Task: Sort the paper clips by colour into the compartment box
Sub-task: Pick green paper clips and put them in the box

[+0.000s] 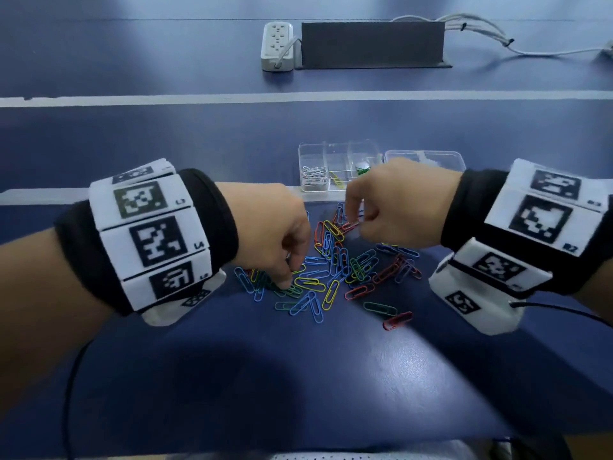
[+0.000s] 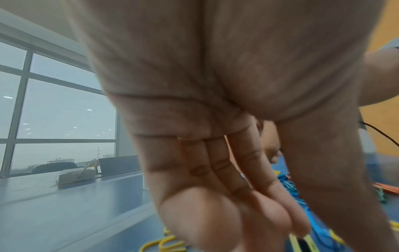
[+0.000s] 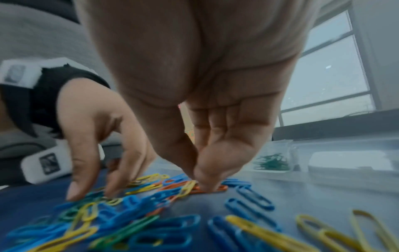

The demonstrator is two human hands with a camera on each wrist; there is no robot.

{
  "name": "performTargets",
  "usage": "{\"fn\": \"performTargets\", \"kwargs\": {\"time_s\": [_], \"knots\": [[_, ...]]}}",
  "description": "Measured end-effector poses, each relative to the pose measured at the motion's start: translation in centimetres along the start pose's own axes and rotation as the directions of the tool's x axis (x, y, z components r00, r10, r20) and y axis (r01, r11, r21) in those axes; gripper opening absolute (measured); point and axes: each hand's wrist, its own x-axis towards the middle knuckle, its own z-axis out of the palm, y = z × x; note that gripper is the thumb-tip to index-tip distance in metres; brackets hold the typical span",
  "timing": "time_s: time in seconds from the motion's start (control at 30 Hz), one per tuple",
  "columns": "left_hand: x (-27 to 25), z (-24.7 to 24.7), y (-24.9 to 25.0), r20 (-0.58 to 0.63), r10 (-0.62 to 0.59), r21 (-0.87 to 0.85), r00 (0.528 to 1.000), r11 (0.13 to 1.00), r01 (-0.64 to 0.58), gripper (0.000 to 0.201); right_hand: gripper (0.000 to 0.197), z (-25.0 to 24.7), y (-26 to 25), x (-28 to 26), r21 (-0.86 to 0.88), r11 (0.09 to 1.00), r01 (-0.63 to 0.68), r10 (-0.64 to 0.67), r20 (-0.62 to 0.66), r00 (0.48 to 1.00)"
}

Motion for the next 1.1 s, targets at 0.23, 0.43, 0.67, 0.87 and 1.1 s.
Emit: {"fn": "performTargets", "kwargs": {"time_s": [0.23,0.43,0.67,0.87,1.1], "knots": [[-0.2,0.7,0.1,0.027,0.028,0.083,0.999,0.996,-0.030,0.018,0.024,0.8,-1.1,-1.8,0.008,0.999,0.053,-0.053,0.060,0.997],[-0.5,0.8,-0.3,-0.026,0.057,0.029,0.998,0.998,-0.057,0.013,0.017,1.5,-1.7,-1.5,-0.013,1.000,0.010,-0.009,0.083,0.997],[-1.3,0.5,-0.8,-0.089,0.035,-0.099,0.995,0.994,-0.044,0.015,0.026,0.7,-1.2,-1.6,0.068,0.996,0.051,-0.053,0.033,0.998],[-1.4,0.4,-1.0,-0.080,0.065,-0.199,0.995,0.977,-0.080,0.028,0.032,0.3,-0.4,-2.2,0.235,0.972,0.012,-0.043,0.127,0.991],[-0.9,0.6,-0.6,0.069,0.121,-0.590,0.990,0.805,-0.058,0.011,0.011,1.0,-0.6,-4.0,0.213,0.977,0.003,-0.042,0.177,0.983]]}}
